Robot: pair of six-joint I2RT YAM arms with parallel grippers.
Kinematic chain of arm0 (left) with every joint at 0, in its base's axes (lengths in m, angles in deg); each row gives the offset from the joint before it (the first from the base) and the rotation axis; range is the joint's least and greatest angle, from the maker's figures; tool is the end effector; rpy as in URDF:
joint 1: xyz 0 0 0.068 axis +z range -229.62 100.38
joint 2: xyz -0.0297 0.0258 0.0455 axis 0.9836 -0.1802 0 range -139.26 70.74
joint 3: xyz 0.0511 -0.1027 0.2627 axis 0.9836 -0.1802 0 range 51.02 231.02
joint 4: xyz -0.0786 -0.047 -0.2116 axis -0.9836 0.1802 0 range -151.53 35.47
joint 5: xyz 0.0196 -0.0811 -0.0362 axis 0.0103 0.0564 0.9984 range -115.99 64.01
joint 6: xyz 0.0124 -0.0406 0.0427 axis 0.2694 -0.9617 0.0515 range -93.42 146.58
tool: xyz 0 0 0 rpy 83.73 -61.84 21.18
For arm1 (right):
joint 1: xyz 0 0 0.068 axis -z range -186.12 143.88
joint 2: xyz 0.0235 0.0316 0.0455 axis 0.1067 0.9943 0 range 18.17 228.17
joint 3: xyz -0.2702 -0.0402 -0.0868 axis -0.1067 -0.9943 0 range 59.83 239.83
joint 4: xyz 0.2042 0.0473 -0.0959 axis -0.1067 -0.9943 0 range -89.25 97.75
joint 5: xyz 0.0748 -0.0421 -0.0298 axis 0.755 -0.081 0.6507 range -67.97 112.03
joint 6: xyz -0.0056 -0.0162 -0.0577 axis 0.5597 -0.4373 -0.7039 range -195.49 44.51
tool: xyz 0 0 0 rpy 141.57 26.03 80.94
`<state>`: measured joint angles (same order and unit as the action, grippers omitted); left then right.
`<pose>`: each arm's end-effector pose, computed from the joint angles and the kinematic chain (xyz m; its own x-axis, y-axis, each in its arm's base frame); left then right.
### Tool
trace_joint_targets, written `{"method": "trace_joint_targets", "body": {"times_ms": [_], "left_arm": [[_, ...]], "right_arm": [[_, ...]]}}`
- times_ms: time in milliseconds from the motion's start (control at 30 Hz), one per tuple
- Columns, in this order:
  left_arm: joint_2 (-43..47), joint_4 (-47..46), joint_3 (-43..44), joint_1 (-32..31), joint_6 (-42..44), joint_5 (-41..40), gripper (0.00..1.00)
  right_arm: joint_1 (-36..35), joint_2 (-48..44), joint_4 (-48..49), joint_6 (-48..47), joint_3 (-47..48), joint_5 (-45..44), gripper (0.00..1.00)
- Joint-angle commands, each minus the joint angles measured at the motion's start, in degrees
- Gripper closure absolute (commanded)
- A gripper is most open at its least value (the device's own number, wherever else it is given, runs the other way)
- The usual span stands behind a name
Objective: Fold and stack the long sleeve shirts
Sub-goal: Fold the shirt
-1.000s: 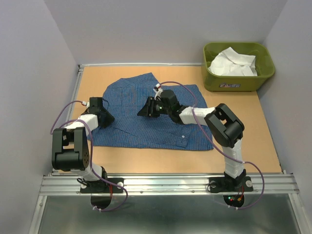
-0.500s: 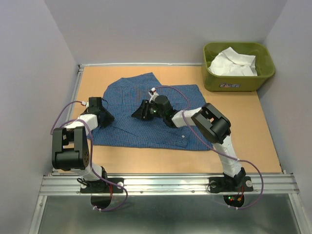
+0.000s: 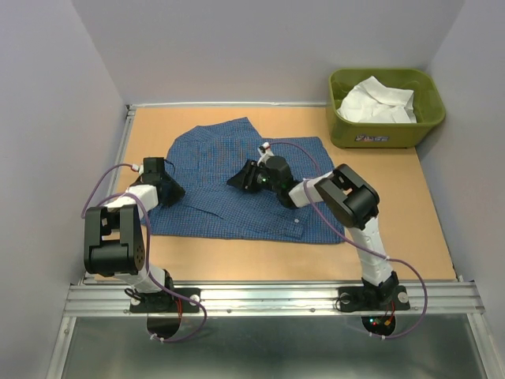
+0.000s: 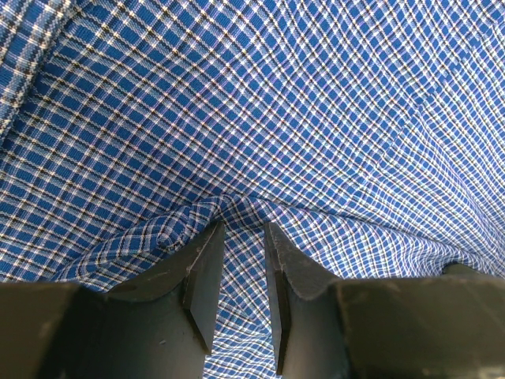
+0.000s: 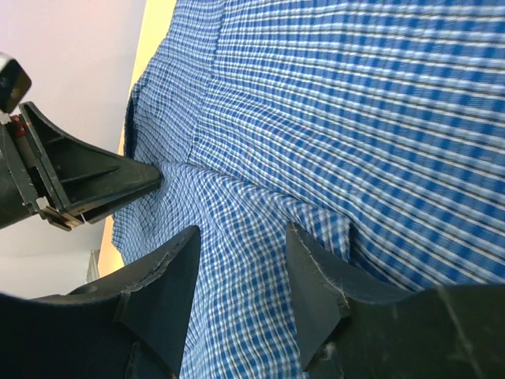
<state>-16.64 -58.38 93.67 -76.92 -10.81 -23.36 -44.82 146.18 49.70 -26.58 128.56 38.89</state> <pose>0.2793 0.0112 0.1972 -0.5788 -0.6345 -0.5123 -0.4628 0.7728 -0.4343 0.3527 0.2992 0.1467 -0.7665 0.3101 -0.5624 -0.3601 0.5175 0.7762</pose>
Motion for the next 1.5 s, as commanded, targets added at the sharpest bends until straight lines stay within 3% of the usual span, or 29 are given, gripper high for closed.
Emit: {"method": "trace_joint_targets", "body": {"times_ms": [0,367,600,667,700,767,967,1133,1467], "left_arm": [[-1.05,4.75,-1.08,0.55,0.91,-3.85,0.61],[0.62,4.58,-0.47,0.55,1.61,-3.43,0.59],[11.32,3.96,2.61,0.46,3.9,-0.87,0.48],[14.93,5.1,3.57,0.38,5.3,-2.19,0.4],[16.17,5.28,3.58,0.12,5.92,-4.11,0.4],[18.28,5.72,3.75,-0.85,6.88,-5.35,0.3],[22.33,8.0,3.93,-14.55,7.24,-13.34,0.04],[19.01,8.35,4.37,-22.63,6.71,-15.72,0.01],[5.47,10.46,6.39,-30.82,5.13,-15.3,0.02]], "right_arm": [[2.22,-1.7,0.85,-1.53,-3.86,-3.5,0.46],[5.56,-10.66,-0.2,-7.93,-10.11,-2.45,0.46],[5.48,-21.73,-23.2,-22.35,-6.51,-5.87,0.46],[5.56,-25.24,-33.47,-26.13,-5.8,-8.68,0.46],[5.56,-26.48,-33.52,-27.1,-5.97,-8.69,0.46],[5.56,-28.94,-40.35,-28.42,-6.41,-9.91,0.46],[5.39,-36.5,-55.55,-29.66,-8.43,-15.01,0.46],[4.6,-36.69,-60.14,-31.15,-8.08,-15.72,0.45],[2.4,-32.12,-62.25,-31.59,-10.45,-16.6,0.44]]}}
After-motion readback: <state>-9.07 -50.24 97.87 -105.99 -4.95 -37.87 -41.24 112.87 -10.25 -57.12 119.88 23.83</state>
